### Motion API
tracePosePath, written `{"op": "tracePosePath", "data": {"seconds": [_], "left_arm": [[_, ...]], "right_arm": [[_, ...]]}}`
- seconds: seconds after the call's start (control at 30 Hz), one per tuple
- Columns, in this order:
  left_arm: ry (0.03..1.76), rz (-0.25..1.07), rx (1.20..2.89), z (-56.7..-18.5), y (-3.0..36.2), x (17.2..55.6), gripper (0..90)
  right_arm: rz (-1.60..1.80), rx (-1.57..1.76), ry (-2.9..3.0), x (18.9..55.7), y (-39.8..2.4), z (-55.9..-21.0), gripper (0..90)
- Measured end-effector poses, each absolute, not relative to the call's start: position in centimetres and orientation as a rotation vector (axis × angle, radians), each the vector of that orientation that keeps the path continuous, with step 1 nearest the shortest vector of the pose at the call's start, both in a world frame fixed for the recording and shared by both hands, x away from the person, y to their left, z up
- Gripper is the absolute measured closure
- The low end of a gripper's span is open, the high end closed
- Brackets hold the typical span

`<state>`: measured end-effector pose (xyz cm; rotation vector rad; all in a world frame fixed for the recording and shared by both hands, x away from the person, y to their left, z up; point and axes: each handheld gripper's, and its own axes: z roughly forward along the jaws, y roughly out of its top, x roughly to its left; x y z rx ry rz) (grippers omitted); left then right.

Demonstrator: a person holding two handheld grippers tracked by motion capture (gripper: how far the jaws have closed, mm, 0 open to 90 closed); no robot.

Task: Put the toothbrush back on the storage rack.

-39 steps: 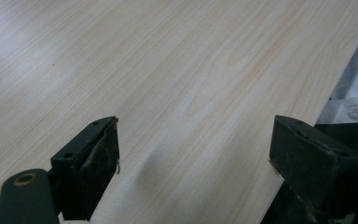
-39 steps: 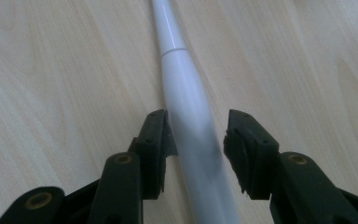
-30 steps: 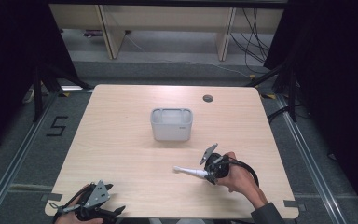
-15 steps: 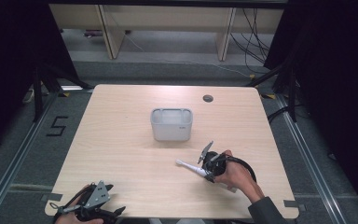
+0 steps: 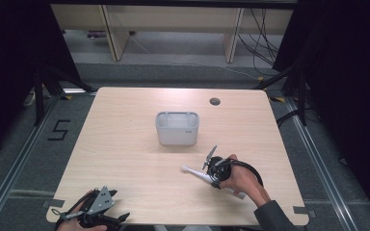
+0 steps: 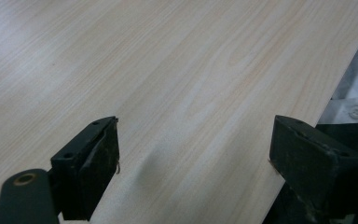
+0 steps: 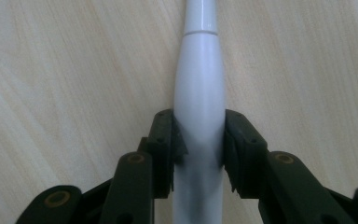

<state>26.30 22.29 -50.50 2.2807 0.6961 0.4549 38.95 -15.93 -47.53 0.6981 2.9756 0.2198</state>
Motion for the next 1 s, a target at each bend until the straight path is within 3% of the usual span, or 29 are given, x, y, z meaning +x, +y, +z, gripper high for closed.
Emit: {"op": "tracePosePath", "data": {"seconds": [1.0], "left_arm": [[0.699, 0.440, 2.279, -50.49, 22.30, 26.22, 15.7]], "right_arm": [[0.214, 0.773, 2.980, 38.63, -16.54, -47.22, 66.6]]}}
